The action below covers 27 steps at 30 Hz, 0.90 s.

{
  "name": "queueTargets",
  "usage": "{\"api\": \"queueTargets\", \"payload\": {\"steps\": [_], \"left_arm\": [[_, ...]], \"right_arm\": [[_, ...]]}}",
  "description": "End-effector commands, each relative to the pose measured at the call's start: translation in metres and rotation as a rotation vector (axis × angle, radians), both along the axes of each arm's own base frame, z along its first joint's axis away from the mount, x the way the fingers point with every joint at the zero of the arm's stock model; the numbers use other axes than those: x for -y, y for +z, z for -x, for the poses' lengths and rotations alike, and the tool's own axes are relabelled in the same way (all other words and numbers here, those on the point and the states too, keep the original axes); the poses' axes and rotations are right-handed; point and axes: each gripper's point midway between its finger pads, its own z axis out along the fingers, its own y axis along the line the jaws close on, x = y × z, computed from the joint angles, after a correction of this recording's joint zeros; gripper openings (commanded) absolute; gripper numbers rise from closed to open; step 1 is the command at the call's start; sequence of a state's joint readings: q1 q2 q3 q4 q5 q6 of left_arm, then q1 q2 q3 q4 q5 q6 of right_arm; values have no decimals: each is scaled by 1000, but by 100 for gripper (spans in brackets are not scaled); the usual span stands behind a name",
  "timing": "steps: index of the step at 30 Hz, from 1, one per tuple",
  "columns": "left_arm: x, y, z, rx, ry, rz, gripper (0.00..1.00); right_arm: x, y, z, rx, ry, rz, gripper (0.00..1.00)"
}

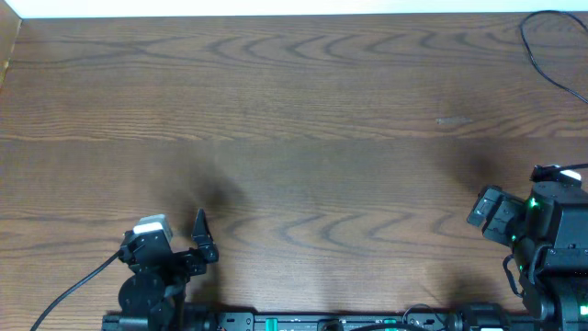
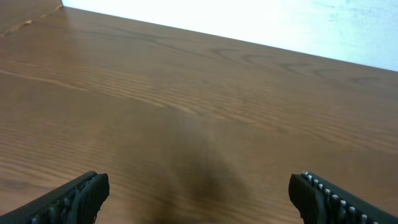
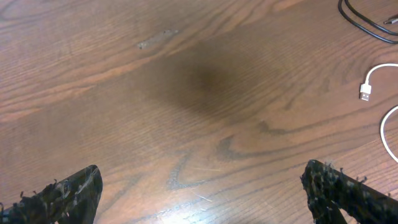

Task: Untangle cables

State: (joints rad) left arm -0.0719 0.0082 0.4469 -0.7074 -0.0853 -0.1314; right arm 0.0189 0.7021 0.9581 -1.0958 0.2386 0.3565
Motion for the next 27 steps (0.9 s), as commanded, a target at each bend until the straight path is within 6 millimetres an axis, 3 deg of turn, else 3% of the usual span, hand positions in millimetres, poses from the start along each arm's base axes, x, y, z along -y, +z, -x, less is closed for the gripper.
{"api": "queueTargets", "payload": {"steps": [1,19,27], "left_arm": [[-3,-9,-4,-5,19,0,98],[0,-58,-38,25,19,3,98],[0,-72,-41,6,19,1,98]], "right_arm": [[0,-2,1,0,-9,-7,99],[0,-2,1,0,-9,-7,99],[0,-2,1,0,-9,-7,99]]}}
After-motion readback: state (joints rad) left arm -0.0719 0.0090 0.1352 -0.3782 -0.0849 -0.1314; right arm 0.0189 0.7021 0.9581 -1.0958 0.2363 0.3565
